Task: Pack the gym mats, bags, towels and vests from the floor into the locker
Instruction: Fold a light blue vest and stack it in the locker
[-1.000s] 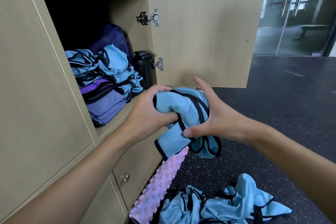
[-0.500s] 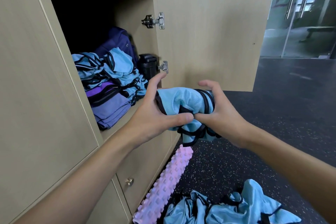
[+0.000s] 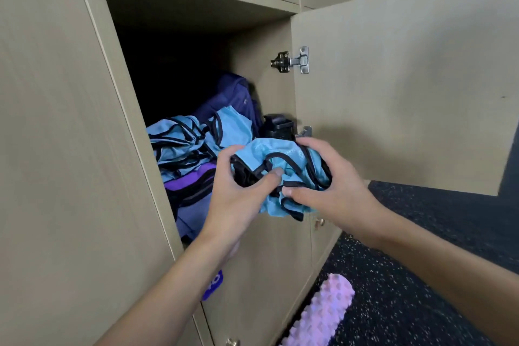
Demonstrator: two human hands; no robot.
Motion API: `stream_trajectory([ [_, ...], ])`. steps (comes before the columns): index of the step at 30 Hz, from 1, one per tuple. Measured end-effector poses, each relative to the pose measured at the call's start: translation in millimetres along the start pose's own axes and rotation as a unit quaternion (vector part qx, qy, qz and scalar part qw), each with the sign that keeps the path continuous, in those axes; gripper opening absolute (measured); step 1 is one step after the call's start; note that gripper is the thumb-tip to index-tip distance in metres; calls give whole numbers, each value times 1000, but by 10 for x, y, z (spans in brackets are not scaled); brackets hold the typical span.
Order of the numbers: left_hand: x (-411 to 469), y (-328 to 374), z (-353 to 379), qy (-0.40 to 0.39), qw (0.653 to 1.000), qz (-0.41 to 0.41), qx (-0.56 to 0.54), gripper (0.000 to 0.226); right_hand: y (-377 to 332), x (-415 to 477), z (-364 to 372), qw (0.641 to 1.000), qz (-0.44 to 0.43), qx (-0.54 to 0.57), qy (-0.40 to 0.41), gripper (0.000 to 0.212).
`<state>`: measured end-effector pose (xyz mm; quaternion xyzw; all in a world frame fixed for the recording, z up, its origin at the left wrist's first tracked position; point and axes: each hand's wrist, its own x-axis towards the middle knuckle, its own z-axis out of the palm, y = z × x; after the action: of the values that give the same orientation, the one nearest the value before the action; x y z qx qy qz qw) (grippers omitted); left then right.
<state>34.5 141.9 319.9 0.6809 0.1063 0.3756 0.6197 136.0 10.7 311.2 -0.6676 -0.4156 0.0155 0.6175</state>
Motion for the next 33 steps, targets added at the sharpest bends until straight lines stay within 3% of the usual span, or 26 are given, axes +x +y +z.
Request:
stream_trajectory([
  [5,413,61,-135,35,985,101,133,73,25,676,131,1000,-11,23,-10,82],
  [9,870,179,-218,93,959,145,227,51,-41,1280,229,995,-38,70,-53,69],
  [14,1382,309,-292,188,941,113,259,41,-55,2072,440,990,-71,32,-119,77],
  [16,1530,283,-309,221,924,75,303,41,1,2323,554,984,-109,-50,-130,79],
  [18,1653,171,-347,254,874,40,411,43,130,2472,667,957,-184,-178,-140,80],
  [20,1718,74,-392,292,789,48,538,47,260,2514,772,935,-231,-223,-150,74],
  [22,1747,-7,-417,277,754,94,589,52,359,2526,848,929,-247,-234,-144,70],
  [25,1775,-178,-454,209,736,135,629,52,450,2541,929,887,-272,-353,-117,68],
  [27,1775,-301,-493,206,727,130,642,49,485,2547,965,865,-272,-402,-125,67],
  [33,1791,-486,-535,202,709,89,670,67,638,2681,946,873,-230,-350,-248,78],
])
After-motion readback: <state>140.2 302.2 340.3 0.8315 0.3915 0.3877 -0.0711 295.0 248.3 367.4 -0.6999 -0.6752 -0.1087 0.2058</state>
